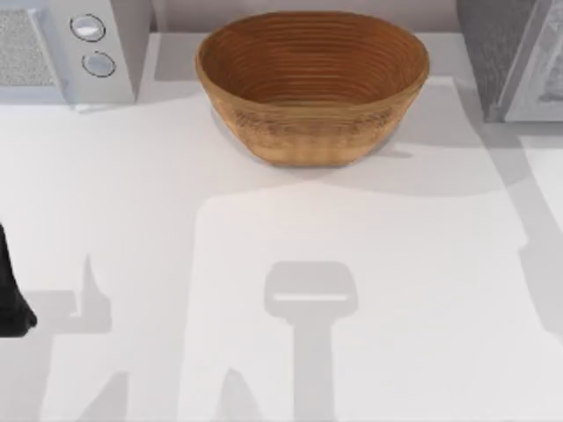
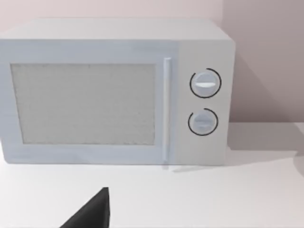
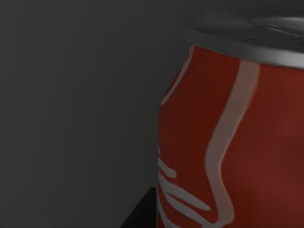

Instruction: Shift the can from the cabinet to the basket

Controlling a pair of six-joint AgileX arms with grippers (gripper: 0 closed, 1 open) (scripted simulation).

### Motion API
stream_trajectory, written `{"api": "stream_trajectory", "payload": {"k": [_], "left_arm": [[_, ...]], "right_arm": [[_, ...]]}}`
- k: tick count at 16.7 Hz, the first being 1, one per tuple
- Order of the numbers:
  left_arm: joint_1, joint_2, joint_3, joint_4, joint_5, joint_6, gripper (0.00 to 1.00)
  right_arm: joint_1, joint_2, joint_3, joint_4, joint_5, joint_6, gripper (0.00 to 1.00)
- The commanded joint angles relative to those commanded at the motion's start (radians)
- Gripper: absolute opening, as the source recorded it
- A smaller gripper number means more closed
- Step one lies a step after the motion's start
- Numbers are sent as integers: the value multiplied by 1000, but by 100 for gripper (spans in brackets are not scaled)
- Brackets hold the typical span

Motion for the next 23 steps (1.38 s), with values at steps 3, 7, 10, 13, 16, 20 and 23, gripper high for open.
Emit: {"api": "stream_trajectory", "payload": {"k": [3, 7, 10, 13, 16, 20, 23], "left_arm": [[0, 0, 0, 0, 0, 0, 100], [0, 0, 0, 0, 0, 0, 100], [0, 0, 0, 0, 0, 0, 100], [0, 0, 0, 0, 0, 0, 100], [0, 0, 0, 0, 0, 0, 100], [0, 0, 0, 0, 0, 0, 100], [0, 0, 0, 0, 0, 0, 100]], "right_arm": [[19, -70, -32, -43, 21, -1, 0], [75, -266, -109, -157, 71, -1, 0], [116, -410, -163, -241, 109, 0, 0], [137, -470, -188, -284, 129, 0, 0], [137, -471, -188, -285, 129, 0, 0], [126, -493, -222, -269, 125, 1, 0], [105, -587, -348, -220, 110, 0, 0]]}}
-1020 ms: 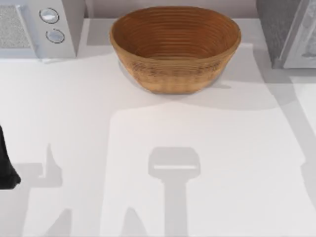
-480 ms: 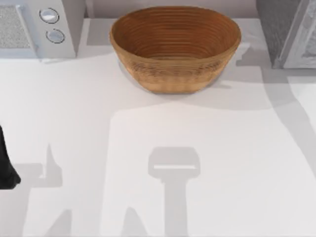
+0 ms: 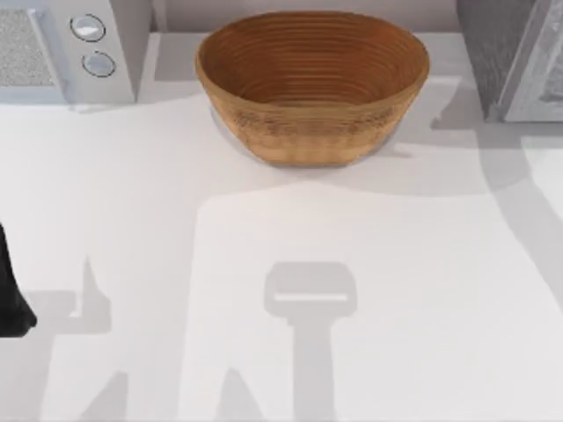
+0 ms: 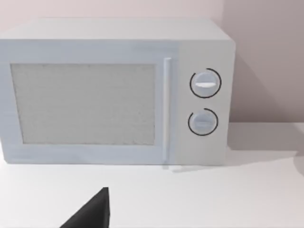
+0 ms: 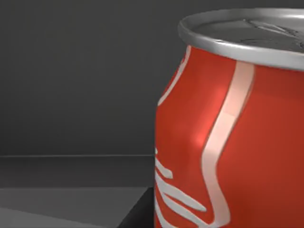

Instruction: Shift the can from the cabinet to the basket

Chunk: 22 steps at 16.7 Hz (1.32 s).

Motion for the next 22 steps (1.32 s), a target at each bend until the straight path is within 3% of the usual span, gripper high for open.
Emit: {"api": "stream_trajectory", "payload": {"k": [5, 15, 19, 22], "left_arm": [[0, 0, 0, 0, 0, 0, 100], [0, 0, 0, 0, 0, 0, 100], [0, 0, 0, 0, 0, 0, 100], [0, 0, 0, 0, 0, 0, 100]], "right_arm": [[-50, -267, -419, 131, -55, -4, 0], [-178, -968, -1564, 475, -207, -11, 0], [-221, -1191, -1852, 585, -252, -12, 0], [-240, -1288, -1956, 634, -271, -13, 0]]}}
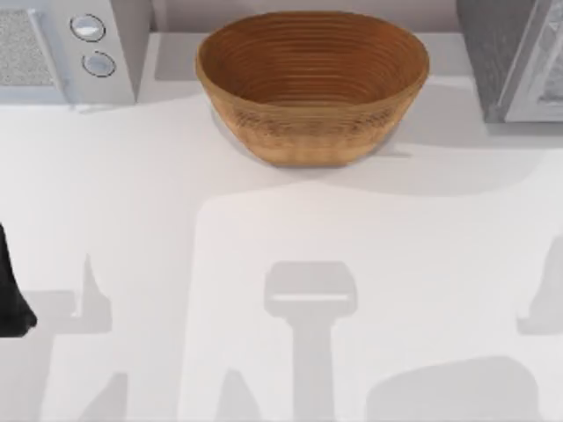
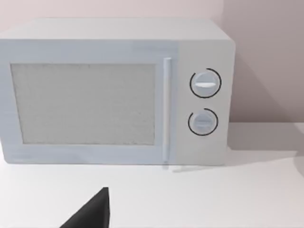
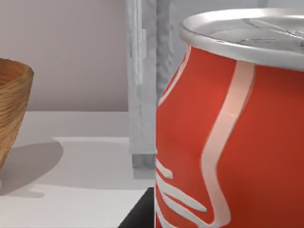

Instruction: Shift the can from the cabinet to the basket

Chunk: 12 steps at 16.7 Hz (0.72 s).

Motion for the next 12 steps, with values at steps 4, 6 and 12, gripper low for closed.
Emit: {"api": "stream_trajectory", "payload": {"k": [4, 6, 12], "left_arm": [[0, 0, 0, 0, 0, 0, 100], [0, 0, 0, 0, 0, 0, 100], [0, 0, 0, 0, 0, 0, 100]], "right_arm": [[-3, -16, -17, 8, -3, 0, 0], [0, -9, -23, 6, -3, 2, 0], [61, 147, 114, 66, 67, 4, 0]]}}
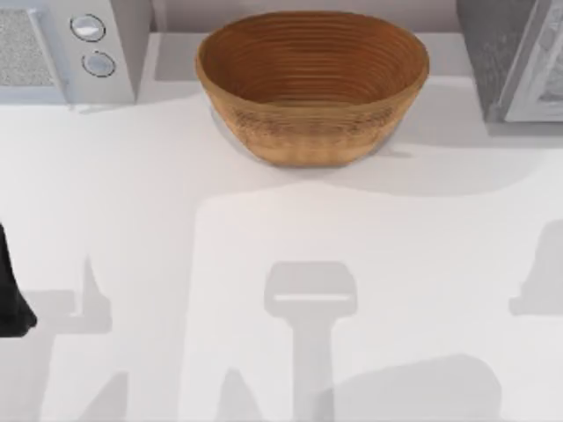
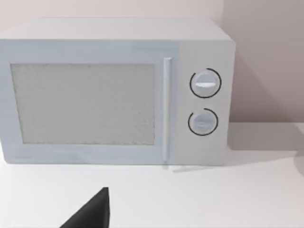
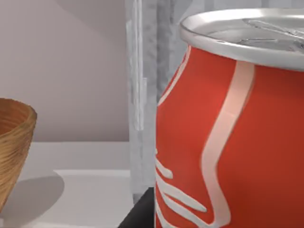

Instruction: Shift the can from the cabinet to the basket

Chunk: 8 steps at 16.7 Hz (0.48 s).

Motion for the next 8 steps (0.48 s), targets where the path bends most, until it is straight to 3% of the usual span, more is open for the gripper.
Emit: {"api": "stream_trajectory", "payload": {"k": [8], "left_arm": [[0, 0, 0, 0, 0, 0, 100]], "right_arm": [[243, 747, 501, 210, 246, 6, 0]]}}
